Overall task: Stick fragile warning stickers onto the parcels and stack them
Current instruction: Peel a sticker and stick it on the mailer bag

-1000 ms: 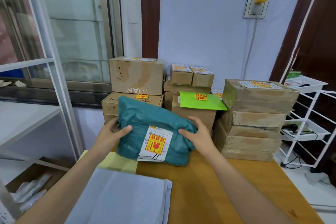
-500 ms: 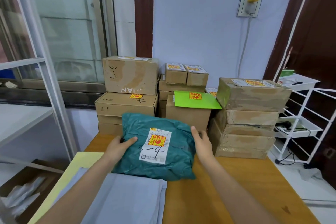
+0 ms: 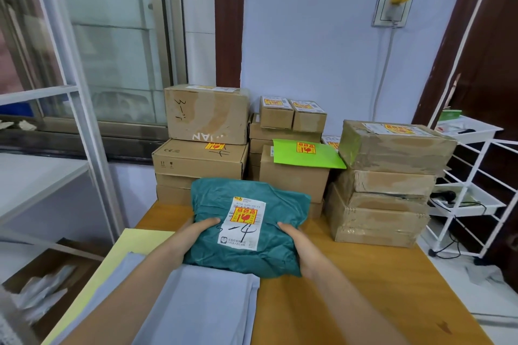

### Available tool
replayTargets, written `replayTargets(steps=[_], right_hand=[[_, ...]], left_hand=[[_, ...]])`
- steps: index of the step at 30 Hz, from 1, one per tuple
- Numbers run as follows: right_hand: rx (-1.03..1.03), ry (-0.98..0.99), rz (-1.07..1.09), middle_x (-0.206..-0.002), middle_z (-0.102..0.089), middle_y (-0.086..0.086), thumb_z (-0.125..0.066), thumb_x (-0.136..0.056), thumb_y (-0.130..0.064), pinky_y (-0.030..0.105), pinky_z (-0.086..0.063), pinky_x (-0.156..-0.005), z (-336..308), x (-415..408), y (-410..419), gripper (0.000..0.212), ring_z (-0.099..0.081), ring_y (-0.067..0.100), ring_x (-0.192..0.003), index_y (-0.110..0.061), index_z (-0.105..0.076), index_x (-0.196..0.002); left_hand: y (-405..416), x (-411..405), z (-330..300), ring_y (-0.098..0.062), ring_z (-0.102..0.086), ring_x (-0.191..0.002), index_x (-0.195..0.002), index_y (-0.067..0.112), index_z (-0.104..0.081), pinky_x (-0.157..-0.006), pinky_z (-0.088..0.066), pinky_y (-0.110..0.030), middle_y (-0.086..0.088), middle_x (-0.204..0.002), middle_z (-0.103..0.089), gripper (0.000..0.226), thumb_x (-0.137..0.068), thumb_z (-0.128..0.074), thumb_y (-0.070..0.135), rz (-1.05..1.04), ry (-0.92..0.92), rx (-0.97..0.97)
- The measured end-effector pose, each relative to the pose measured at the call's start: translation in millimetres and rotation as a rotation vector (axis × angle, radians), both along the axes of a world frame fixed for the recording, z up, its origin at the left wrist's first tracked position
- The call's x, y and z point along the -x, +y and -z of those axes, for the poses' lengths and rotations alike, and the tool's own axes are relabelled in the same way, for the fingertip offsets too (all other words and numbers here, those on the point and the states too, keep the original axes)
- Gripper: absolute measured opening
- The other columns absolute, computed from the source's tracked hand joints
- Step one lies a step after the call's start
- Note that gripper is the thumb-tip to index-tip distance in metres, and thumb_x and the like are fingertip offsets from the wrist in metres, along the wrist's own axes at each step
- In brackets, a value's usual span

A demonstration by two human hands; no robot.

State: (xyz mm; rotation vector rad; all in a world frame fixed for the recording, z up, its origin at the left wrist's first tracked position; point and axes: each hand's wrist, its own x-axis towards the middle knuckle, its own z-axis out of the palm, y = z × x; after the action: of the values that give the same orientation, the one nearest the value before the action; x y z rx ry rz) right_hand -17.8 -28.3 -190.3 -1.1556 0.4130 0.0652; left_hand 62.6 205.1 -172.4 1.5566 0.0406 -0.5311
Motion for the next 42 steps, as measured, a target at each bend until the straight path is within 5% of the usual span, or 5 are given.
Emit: replayTargets(steps=[4, 18, 26, 33, 42], right_hand=[[0.008, -0.021, -0.005, -0.109, -0.071, 0.012, -0.068, -0.086, -0.026, 0.044, -0.056, -0.085, -3.9, 4.6, 1.0, 0.04, -0.068, 0.031, -0.099, -0.018, -0.054, -0.124], [0.138, -0.206, -0.073, -0.109, -0.069, 0.0, -0.057, -0.093, -0.015, 0.025, -0.054, -0.071, -55.0, 25.4, -5.6, 0.032, -0.067, 0.015, -0.095, -0.021, -0.051, -0.123], [0.26, -0.275, -0.111, -0.115, -0.065, -0.004, -0.056, -0.094, -0.017, 0.017, -0.05, -0.064, -91.5, 24.0, 0.0, 0.035, -0.064, 0.007, -0.093, -0.021, -0.048, -0.128], [0.237, -0.381, -0.13, -0.119, -0.065, -0.008, -0.055, -0.094, -0.032, 0.027, -0.052, -0.086, -122.5, 9.7, 16.7, 0.04, -0.064, 0.011, -0.105, -0.027, -0.048, -0.133], [0.269, -0.461, -0.113, -0.122, -0.064, -0.007, -0.05, -0.096, -0.037, 0.035, -0.052, -0.092, -149.3, -26.0, 42.8, 0.042, -0.064, 0.013, -0.106, -0.031, -0.045, -0.137]], left_hand=[[-1.8, 7.5, -1.7, -0.029, -0.068, -0.096, -0.129, 0.02, -0.049, -0.077, -0.056, -0.038, -0.009, -0.109, -0.07, 0.077, -0.062, -0.082, 0.034, -0.021, -0.001, 0.082], [0.8, 26.7, -44.1, -0.027, -0.066, -0.099, -0.134, 0.029, -0.039, -0.07, -0.054, -0.035, -0.004, -0.116, -0.065, 0.085, -0.062, -0.082, 0.023, 0.022, -0.136, 0.207], [12.7, 28.1, -74.6, -0.024, -0.067, -0.095, -0.129, 0.026, -0.045, -0.068, -0.054, -0.034, -0.002, -0.111, -0.067, 0.117, -0.023, -0.094, 0.041, -0.031, -0.251, 0.208], [23.3, 18.7, -100.9, -0.027, -0.069, -0.082, -0.127, 0.014, -0.05, -0.056, -0.054, -0.032, -0.01, -0.103, -0.069, 0.054, -0.079, -0.073, 0.015, -0.214, -0.251, 0.268], [30.7, -2.5, -138.9, -0.02, -0.059, -0.078, -0.118, 0.014, -0.035, -0.055, -0.046, -0.033, -0.005, -0.098, -0.054, 0.052, -0.082, -0.073, 0.022, -0.461, -0.4, 0.305]])
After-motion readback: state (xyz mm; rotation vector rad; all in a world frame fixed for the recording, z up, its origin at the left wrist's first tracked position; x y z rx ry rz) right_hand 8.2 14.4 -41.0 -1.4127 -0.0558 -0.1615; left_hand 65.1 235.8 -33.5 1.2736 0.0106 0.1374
